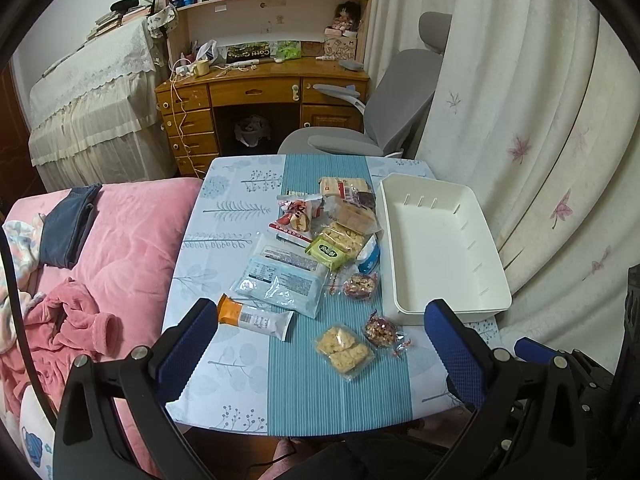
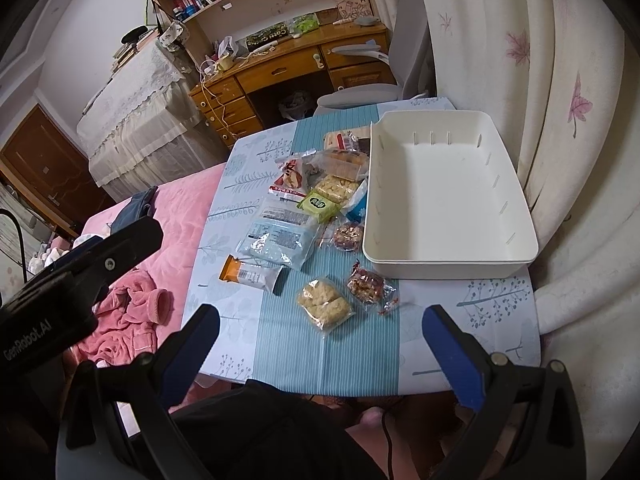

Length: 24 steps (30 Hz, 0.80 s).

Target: Organize snacks

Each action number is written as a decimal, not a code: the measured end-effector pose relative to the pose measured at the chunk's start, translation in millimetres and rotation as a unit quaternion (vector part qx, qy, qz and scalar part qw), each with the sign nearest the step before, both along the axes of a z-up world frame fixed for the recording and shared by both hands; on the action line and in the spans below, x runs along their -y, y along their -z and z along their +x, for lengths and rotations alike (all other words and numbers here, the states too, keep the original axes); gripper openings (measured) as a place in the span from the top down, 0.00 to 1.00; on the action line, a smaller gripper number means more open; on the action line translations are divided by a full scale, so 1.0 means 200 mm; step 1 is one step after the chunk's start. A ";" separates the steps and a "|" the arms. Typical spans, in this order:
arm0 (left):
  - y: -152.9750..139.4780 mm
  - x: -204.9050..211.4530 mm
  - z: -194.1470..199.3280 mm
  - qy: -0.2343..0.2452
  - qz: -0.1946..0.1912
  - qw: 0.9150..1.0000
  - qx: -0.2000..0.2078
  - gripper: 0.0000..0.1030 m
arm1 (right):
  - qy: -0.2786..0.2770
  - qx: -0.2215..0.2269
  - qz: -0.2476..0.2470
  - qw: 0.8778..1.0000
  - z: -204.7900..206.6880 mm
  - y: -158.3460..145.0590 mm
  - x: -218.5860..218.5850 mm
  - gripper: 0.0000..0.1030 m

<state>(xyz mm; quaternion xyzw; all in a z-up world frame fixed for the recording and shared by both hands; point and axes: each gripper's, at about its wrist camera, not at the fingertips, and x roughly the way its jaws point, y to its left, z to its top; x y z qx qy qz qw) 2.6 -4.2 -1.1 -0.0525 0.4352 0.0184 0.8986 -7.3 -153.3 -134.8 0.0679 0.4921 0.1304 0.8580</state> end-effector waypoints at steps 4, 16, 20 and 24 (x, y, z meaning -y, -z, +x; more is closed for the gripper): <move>0.01 -0.03 -0.01 -0.019 -0.002 1.000 -0.003 0.01 | -0.004 -0.005 0.003 1.000 -0.01 0.04 -0.02 0.01; 0.15 -0.10 0.01 -0.100 0.014 0.993 -0.063 0.01 | -0.013 -0.051 0.020 0.998 0.06 0.12 0.06 0.01; 0.20 -0.13 -0.01 -0.120 0.005 0.989 -0.081 0.01 | -0.022 -0.082 0.029 0.996 0.11 0.18 0.09 0.01; 0.28 -0.15 -0.02 -0.139 -0.001 0.984 -0.109 0.01 | -0.025 -0.115 0.038 0.992 0.15 0.26 0.11 0.01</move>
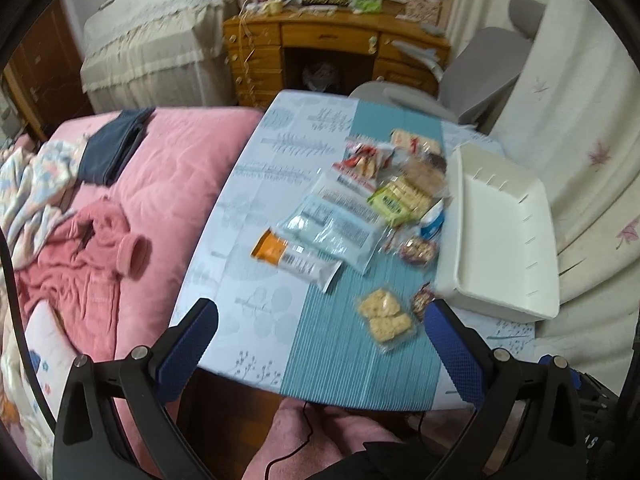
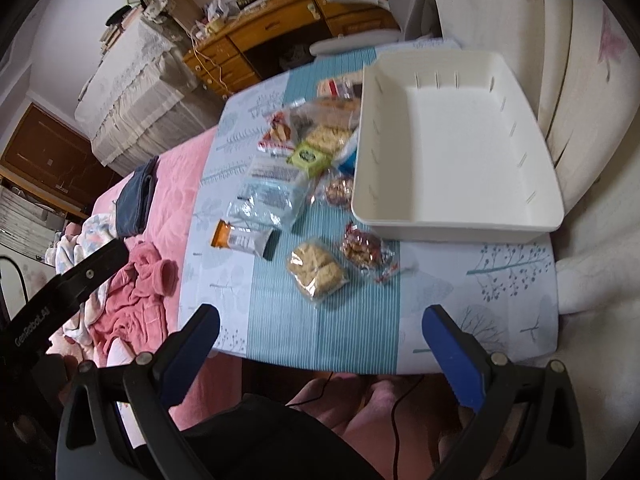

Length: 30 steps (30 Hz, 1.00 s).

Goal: Organize snacks
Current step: 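Grasp the orange-topped bar with the left tool while the right tool grasps the rice-cracker bag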

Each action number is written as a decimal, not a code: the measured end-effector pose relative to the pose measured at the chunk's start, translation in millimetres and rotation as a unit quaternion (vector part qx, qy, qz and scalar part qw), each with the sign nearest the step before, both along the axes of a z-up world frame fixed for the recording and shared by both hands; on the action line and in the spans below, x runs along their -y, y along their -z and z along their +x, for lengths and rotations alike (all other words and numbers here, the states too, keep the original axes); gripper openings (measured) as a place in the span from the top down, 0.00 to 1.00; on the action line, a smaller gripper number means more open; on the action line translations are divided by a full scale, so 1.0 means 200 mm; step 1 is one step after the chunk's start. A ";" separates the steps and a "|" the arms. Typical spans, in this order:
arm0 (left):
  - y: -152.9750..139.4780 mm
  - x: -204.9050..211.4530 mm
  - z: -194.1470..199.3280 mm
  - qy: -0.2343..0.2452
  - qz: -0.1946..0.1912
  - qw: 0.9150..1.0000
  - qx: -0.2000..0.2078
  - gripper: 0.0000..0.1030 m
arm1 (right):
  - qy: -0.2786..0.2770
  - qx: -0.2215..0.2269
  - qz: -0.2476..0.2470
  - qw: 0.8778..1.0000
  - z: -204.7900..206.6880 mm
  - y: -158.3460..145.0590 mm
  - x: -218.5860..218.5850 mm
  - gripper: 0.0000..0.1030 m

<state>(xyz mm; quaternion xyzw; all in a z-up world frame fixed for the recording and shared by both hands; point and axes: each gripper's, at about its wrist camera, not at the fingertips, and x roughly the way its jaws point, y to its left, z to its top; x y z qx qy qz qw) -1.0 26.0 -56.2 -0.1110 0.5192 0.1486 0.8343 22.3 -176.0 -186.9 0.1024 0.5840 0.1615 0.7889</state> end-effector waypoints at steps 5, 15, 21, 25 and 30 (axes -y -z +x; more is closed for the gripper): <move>0.08 -0.07 -0.03 -0.029 -0.012 0.999 -0.033 0.01 | 0.005 -0.049 0.021 0.999 0.05 0.11 0.02 0.01; 0.22 -0.22 0.00 -0.038 -0.052 0.997 -0.039 0.01 | 0.036 -0.131 0.054 0.989 0.14 0.29 0.03 0.01; 0.34 -0.36 0.11 -0.024 -0.104 0.993 -0.053 0.01 | 0.097 -0.197 0.075 0.973 0.16 0.44 0.05 0.01; 0.43 -0.47 0.20 -0.026 -0.139 0.987 -0.077 0.01 | 0.156 -0.233 0.090 0.956 0.15 0.51 0.05 0.01; 0.61 -0.64 0.33 -0.046 -0.191 0.973 -0.124 0.06 | 0.231 -0.267 0.110 0.929 0.14 0.60 0.00 0.01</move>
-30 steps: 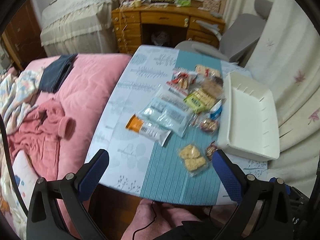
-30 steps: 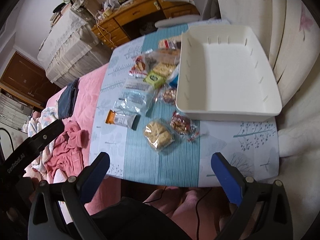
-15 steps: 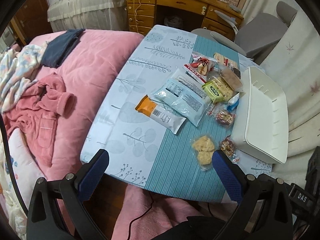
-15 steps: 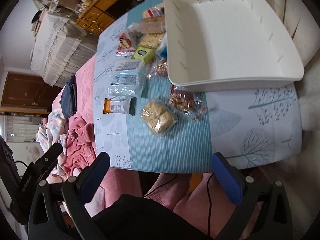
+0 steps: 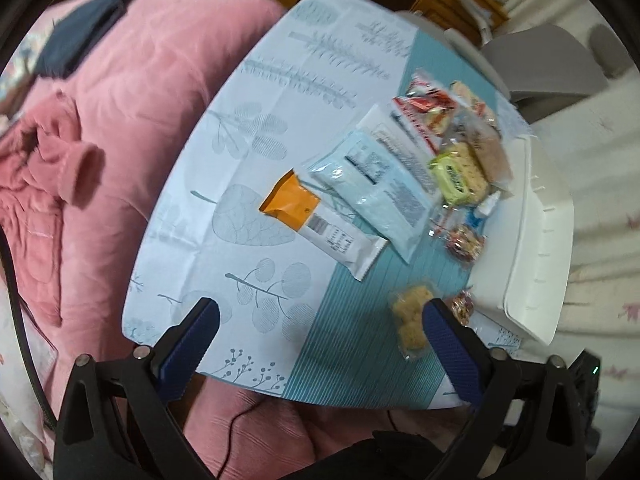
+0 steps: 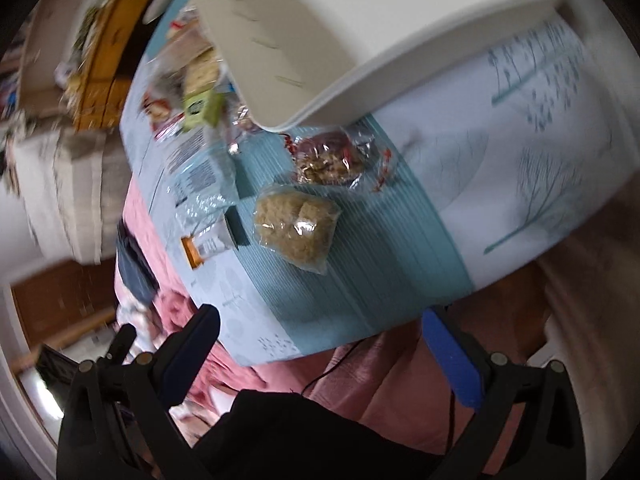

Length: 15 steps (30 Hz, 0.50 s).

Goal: Organize snacks
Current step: 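Grasp the orange-topped bar with the left tool while the right tool grasps the rice-cracker bag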

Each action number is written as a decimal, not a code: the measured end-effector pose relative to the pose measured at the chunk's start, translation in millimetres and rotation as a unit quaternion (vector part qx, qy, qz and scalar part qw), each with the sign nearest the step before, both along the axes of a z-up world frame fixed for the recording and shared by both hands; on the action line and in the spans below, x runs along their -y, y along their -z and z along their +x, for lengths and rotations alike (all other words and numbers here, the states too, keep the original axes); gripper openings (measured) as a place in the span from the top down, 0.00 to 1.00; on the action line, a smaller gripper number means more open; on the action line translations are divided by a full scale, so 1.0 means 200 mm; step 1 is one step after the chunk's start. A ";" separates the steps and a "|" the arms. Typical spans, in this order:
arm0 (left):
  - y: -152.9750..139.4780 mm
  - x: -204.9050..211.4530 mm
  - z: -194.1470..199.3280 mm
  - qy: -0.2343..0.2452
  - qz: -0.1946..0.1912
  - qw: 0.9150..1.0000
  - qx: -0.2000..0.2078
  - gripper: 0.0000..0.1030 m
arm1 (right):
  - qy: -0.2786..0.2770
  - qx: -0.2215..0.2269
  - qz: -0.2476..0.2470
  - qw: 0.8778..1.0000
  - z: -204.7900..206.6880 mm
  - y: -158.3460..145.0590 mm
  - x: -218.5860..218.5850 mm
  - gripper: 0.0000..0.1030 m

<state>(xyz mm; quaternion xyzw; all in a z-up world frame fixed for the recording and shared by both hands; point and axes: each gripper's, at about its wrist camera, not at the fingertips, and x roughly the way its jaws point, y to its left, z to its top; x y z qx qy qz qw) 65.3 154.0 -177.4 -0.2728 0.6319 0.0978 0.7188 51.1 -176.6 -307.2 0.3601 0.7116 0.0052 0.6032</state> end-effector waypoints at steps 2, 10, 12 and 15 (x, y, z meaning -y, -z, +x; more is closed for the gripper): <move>0.08 -0.05 0.05 -0.006 -0.017 1.000 -0.020 0.11 | 0.026 -0.011 0.000 1.000 0.00 0.03 -0.02 0.01; 0.35 -0.14 0.21 -0.025 -0.061 0.994 -0.083 0.19 | 0.099 -0.044 -0.015 0.994 0.04 0.14 -0.15 0.02; 0.44 -0.15 0.24 -0.032 -0.067 0.991 -0.111 0.23 | 0.106 -0.049 -0.023 0.993 0.05 0.17 -0.18 0.03; 0.57 -0.17 0.27 -0.049 -0.086 0.985 -0.144 0.31 | 0.117 -0.055 -0.037 0.991 0.07 0.21 -0.22 0.05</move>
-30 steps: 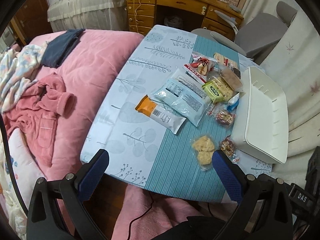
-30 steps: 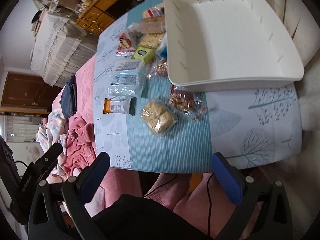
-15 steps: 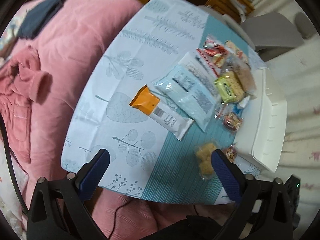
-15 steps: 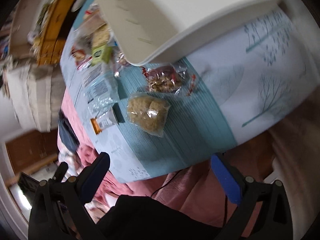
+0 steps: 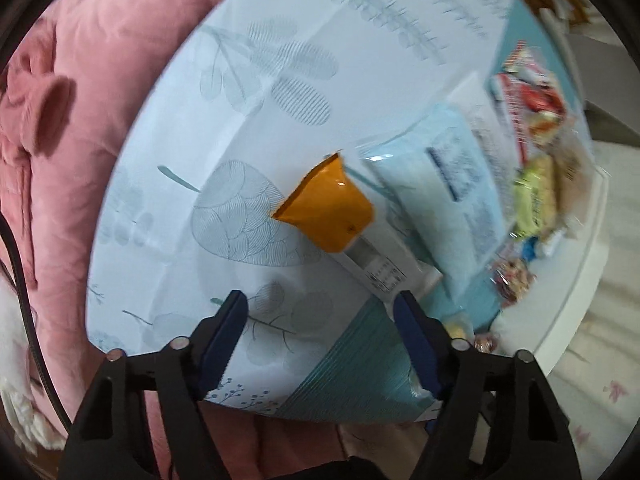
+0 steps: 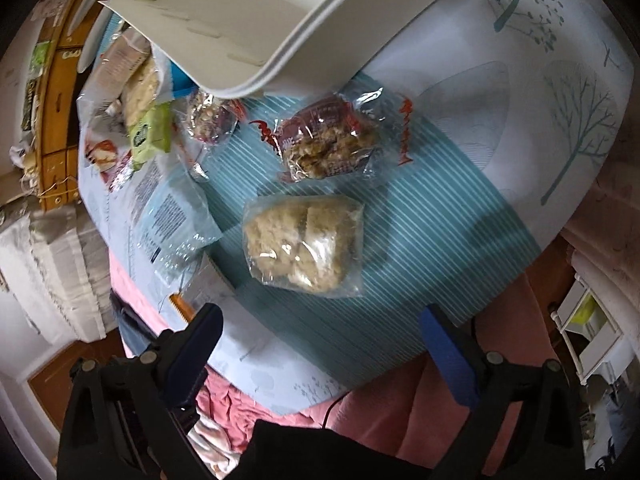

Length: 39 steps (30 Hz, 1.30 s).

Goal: Organize snacks
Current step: 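Grasp the orange-topped bar with the left tool while the right tool grasps the rice-cracker bag, then release the bar into the white tray with the left tool while the right tool drops its bag in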

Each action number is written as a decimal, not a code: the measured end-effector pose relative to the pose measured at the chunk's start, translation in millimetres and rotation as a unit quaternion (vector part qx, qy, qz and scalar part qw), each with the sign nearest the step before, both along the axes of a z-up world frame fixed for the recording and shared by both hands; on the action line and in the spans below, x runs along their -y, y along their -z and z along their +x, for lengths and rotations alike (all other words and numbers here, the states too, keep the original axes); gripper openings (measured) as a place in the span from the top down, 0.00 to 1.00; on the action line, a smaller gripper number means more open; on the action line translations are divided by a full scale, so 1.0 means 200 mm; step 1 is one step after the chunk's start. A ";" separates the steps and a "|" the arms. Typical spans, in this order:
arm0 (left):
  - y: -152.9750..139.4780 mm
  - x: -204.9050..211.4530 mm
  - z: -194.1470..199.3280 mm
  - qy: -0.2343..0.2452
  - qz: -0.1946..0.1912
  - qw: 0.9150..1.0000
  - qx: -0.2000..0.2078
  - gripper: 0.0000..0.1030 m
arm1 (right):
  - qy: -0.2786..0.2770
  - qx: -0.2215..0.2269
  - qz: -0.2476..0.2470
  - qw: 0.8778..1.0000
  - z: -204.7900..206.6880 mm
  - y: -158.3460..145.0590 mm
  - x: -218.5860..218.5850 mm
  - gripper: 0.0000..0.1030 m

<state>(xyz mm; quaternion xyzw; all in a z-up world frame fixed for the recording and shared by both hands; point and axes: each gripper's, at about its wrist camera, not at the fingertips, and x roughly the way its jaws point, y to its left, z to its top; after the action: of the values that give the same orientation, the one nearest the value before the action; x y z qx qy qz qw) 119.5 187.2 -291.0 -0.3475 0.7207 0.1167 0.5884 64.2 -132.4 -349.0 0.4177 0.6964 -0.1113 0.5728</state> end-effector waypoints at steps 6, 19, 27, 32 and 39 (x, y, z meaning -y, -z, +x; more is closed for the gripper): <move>0.16 0.01 0.06 -0.019 -0.034 0.999 -0.036 0.36 | 0.025 -0.016 -0.023 0.999 0.03 0.09 -0.04 0.07; 0.21 0.08 0.23 -0.007 -0.055 0.997 -0.053 0.43 | 0.009 -0.041 -0.087 0.995 0.19 0.22 -0.12 0.18; 0.22 -0.04 0.21 -0.033 -0.060 0.995 -0.072 0.58 | -0.011 -0.036 -0.114 0.993 0.25 0.21 -0.19 0.34; 0.23 -0.10 0.18 -0.043 -0.082 0.993 -0.075 0.66 | -0.008 -0.024 -0.112 0.993 0.21 0.19 -0.21 0.35; 0.21 -0.12 0.19 -0.003 -0.091 0.993 -0.070 0.70 | -0.009 -0.006 -0.094 0.996 0.10 0.17 -0.32 0.35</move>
<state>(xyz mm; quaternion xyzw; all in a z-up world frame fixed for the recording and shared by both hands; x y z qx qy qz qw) 156.6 212.2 -332.3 -0.3925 0.7671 0.0763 0.5018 84.6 -69.3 -382.8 0.3553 0.6897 -0.1735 0.6066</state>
